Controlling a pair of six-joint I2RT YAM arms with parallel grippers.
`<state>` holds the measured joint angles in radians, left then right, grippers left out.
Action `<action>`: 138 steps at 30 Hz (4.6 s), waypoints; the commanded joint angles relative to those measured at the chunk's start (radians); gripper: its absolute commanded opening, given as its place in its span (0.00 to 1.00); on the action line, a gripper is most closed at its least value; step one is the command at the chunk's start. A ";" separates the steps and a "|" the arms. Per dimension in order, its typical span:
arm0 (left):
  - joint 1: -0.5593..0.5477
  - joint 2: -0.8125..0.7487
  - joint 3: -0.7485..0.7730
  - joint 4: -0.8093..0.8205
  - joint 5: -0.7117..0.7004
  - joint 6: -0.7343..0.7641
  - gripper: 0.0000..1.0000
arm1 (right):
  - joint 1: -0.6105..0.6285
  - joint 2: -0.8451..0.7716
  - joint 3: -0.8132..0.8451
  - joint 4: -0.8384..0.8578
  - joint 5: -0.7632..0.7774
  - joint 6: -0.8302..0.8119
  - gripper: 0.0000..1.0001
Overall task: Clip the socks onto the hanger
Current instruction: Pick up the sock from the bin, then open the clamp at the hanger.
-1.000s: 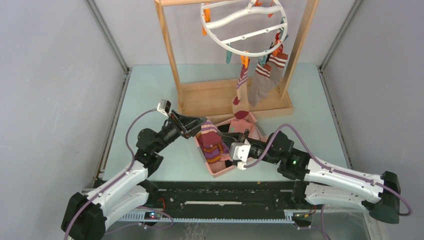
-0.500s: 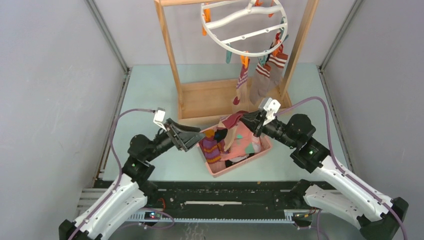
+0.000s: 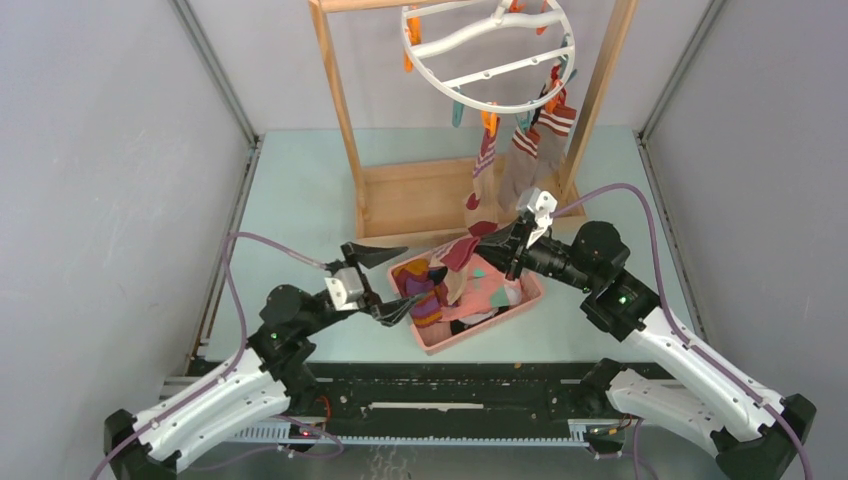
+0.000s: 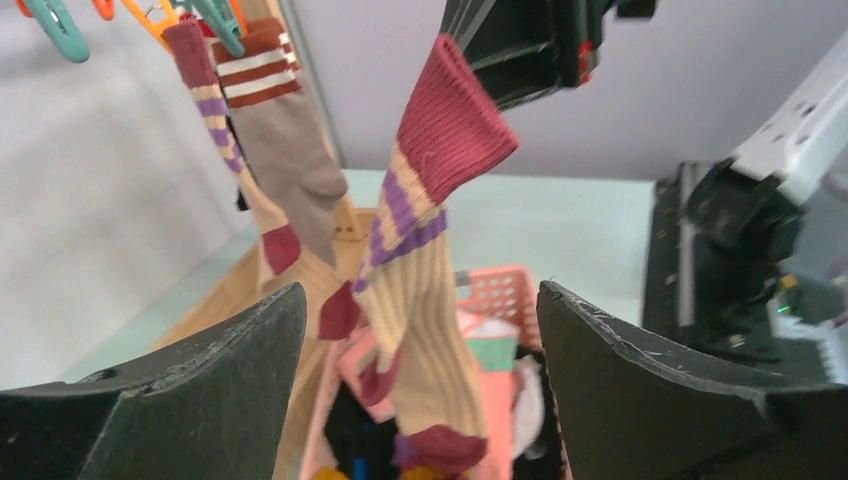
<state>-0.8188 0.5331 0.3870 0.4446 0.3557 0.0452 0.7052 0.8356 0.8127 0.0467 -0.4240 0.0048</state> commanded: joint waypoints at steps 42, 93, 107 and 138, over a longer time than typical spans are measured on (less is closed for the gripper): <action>-0.089 0.281 0.055 0.471 -0.124 -0.039 0.00 | 0.052 -0.010 0.040 -0.032 -0.069 -0.035 0.15; -0.004 0.324 0.014 0.636 -0.035 -0.329 0.32 | 0.194 -0.073 -0.018 0.172 0.081 -0.243 0.00; 0.237 0.312 0.109 0.509 0.149 -0.513 0.94 | 0.083 -0.090 -0.018 0.138 0.255 -0.122 0.00; 0.524 0.863 0.548 0.948 0.299 -1.057 0.94 | -0.009 0.295 0.057 0.571 0.424 -0.065 0.00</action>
<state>-0.3004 1.4036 0.8745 1.2747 0.6411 -0.9558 0.6998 1.0870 0.8047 0.5041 -0.0277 -0.0868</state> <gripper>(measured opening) 0.939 0.011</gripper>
